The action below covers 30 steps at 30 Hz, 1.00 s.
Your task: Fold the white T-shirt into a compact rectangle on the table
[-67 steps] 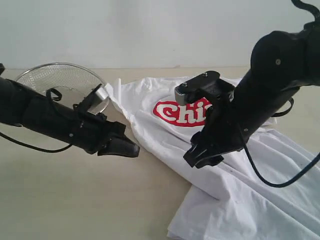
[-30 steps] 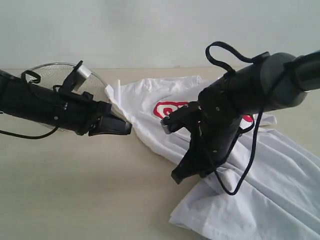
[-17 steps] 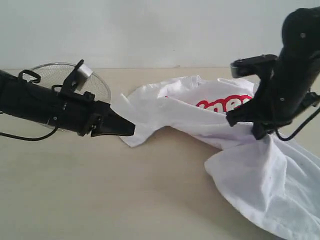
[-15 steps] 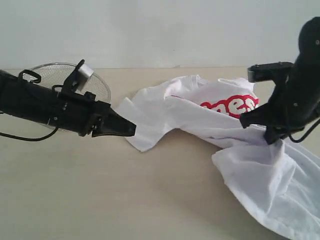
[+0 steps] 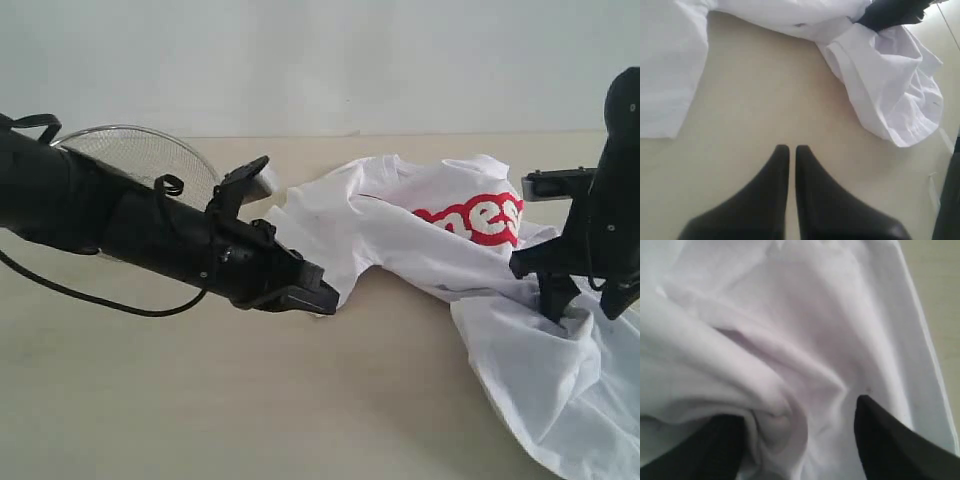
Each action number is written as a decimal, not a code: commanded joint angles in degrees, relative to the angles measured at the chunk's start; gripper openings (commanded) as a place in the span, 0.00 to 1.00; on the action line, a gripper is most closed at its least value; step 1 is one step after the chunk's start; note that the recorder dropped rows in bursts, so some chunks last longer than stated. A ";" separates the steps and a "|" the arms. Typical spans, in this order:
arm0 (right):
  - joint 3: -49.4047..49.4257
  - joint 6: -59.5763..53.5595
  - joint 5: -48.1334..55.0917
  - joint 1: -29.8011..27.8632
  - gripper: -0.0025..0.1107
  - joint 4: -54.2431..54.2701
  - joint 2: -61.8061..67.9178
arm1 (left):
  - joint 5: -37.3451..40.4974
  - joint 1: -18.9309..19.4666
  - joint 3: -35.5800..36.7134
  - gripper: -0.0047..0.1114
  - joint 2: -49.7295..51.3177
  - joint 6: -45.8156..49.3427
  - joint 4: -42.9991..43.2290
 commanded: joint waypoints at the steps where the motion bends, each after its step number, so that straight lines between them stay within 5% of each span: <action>1: -5.44 -1.16 12.53 -0.40 0.48 1.71 -0.15 | 0.34 -0.48 -2.19 0.08 2.52 -2.78 -0.73; 8: -7.81 -10.90 13.90 -0.29 0.48 16.27 -4.92 | 0.96 -0.48 -4.54 0.08 6.29 -3.59 -0.21; 14: -7.81 -10.35 13.90 6.44 0.48 15.90 -7.29 | -2.49 0.23 -4.54 0.08 7.08 -3.59 -0.05; 22: -7.81 6.11 11.03 21.42 0.54 -4.65 -7.06 | 3.94 5.56 -4.54 0.08 7.08 -3.59 1.03; 25: -7.81 10.84 11.70 23.80 0.63 -11.48 -6.12 | 4.86 6.51 -4.54 0.08 7.08 -3.59 1.03; 30: -7.81 13.64 11.50 24.32 0.63 -12.39 -1.67 | 4.93 6.49 -4.54 0.08 7.08 -3.59 1.03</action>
